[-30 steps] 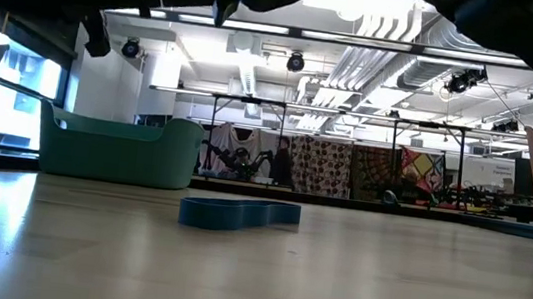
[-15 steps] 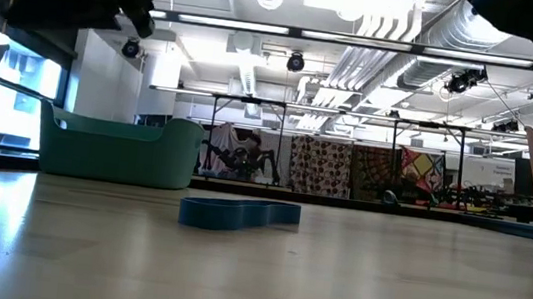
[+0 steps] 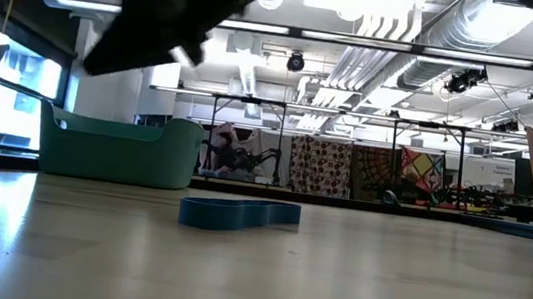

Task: Sort rubber bands into baskets
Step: Put the blue rubber band into the blue bin

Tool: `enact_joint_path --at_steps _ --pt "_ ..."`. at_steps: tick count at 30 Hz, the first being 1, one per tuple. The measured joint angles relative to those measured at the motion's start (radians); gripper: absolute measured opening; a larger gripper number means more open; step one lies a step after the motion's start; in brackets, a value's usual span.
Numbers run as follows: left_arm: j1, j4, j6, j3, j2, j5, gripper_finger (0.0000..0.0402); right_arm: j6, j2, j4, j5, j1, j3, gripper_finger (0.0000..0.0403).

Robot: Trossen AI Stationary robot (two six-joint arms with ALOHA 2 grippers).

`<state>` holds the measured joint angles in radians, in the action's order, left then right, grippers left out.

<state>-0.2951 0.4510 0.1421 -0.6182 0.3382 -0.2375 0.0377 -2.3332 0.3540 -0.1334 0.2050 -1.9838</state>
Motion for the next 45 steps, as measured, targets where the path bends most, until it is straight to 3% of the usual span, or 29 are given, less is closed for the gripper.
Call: enact_joint_path --at_steps 8,14,21,25,37,41,45 --pt "0.000 -0.002 -0.031 0.000 0.034 0.000 0.0000 -0.191 0.358 -0.111 -0.062 -0.015 0.518 0.0000" --pt "0.000 -0.014 -0.066 0.000 0.117 0.065 0.0000 -0.375 0.478 -0.101 -0.079 -0.021 0.737 0.0000" --pt "0.000 -0.073 -0.092 0.000 0.254 0.180 0.0000 -0.445 0.470 -0.009 -0.039 -0.022 0.776 0.0000" --pt "0.000 -0.115 -0.097 0.000 0.331 0.200 0.0000 -0.475 0.470 0.032 -0.069 -0.029 0.776 0.0008" --pt "-0.010 -0.174 -0.123 0.000 0.499 0.208 0.0000 -0.531 0.414 0.034 -0.036 -0.075 0.776 0.0143" --pt "-0.041 -0.230 -0.130 0.000 0.546 0.208 0.0000 -0.531 0.374 0.027 -0.030 -0.075 0.776 0.0146" --pt "-0.071 -0.280 -0.123 0.000 0.579 0.208 0.0000 -0.528 0.361 0.017 -0.056 -0.074 0.776 0.0118"
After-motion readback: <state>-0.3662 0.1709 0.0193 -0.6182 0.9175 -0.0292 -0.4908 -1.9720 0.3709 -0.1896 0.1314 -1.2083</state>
